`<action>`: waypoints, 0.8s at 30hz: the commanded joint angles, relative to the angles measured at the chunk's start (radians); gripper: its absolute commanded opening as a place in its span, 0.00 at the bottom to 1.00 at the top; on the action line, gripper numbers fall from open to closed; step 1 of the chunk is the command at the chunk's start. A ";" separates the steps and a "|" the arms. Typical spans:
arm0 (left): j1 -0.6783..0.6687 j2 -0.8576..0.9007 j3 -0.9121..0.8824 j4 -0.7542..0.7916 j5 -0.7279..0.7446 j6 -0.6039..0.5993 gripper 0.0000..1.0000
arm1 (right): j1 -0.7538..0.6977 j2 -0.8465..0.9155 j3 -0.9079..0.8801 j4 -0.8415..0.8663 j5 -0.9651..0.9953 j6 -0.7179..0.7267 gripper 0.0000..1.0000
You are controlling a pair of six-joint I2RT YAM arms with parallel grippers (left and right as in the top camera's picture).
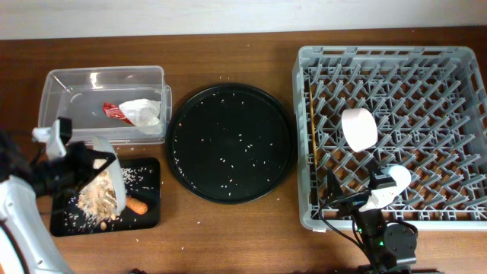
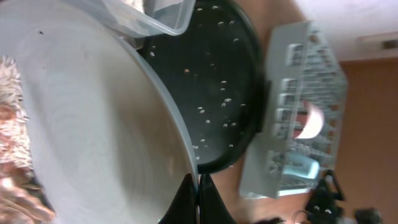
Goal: Sort waste into correct bins and load items into the dishwasher rack
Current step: 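Grasp the white plate with the left gripper and tip food onto black tray, then carry the white plate to the rack and stand it upright with the left gripper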
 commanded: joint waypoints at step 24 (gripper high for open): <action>-0.071 -0.106 -0.024 0.187 0.132 -0.031 0.00 | -0.003 -0.007 -0.007 -0.001 -0.002 0.008 0.98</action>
